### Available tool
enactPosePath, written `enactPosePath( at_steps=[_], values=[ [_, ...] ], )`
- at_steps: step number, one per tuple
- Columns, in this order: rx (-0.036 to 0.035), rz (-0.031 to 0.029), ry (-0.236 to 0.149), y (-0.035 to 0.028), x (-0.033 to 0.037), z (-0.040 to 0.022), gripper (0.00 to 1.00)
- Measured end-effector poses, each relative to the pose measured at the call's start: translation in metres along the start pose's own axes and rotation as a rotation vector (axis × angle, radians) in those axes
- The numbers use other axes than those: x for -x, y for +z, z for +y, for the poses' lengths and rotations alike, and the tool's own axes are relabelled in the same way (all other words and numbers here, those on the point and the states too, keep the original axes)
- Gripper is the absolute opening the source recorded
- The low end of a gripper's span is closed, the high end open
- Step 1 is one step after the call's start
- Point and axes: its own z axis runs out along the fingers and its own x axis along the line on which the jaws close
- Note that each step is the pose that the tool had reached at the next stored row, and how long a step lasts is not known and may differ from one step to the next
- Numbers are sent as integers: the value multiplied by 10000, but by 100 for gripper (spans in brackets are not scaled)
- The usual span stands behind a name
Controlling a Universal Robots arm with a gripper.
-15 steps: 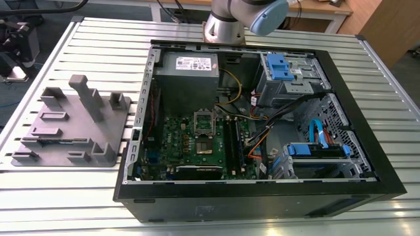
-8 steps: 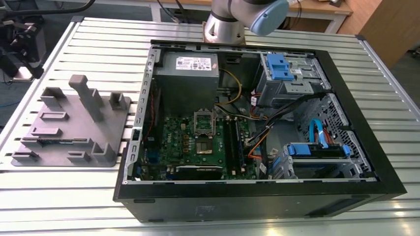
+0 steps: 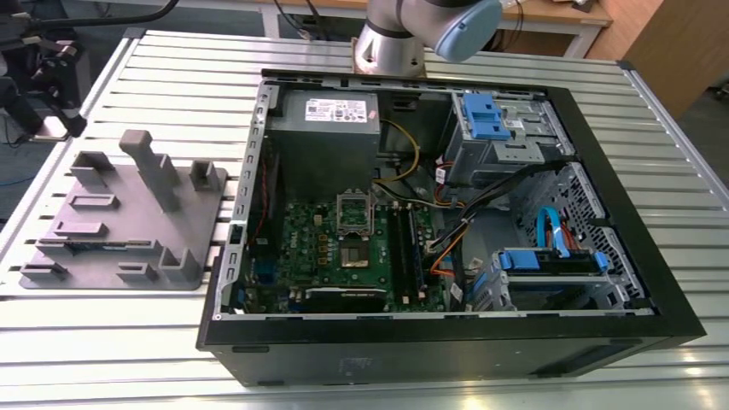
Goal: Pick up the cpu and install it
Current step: 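Pick up the cpu and move it towards the insertion slot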
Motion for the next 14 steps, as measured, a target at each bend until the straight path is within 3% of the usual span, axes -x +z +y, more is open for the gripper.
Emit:
enactPosePath(
  at_steps=[14],
  values=[
    [-1, 1, -1, -5, 47, 1, 47]
  ],
)
